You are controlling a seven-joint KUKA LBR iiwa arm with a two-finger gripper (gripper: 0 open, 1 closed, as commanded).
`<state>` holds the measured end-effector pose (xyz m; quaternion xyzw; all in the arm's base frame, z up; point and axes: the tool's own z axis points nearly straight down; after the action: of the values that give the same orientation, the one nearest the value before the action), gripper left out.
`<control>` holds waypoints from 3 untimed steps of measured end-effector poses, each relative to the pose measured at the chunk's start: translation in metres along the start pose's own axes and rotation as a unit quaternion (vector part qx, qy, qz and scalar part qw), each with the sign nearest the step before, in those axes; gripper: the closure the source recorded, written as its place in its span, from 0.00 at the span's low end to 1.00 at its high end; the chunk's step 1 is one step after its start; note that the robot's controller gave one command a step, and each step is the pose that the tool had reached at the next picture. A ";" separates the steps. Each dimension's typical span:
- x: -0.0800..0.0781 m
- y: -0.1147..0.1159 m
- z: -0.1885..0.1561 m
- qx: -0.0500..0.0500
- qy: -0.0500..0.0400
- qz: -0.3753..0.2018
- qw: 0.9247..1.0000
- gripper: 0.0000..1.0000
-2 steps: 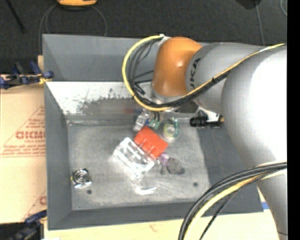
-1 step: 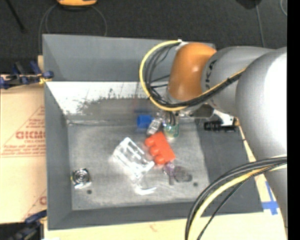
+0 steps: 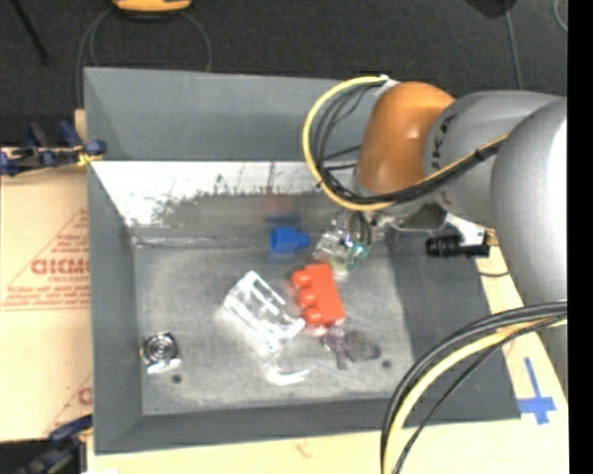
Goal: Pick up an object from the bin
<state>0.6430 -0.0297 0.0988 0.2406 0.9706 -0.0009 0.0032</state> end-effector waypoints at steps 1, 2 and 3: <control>-0.025 -0.047 -0.001 0.000 -0.001 -0.077 0.997 1.00; -0.024 -0.045 -0.001 -0.001 -0.001 -0.077 0.997 0.00; -0.006 -0.028 -0.005 -0.001 0.001 -0.215 0.977 0.00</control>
Offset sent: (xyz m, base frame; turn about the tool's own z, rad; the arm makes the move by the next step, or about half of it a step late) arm -0.0014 -0.0495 -0.0002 -0.1559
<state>0.6350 -0.0568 0.1040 0.0263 0.9997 -0.0003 0.0020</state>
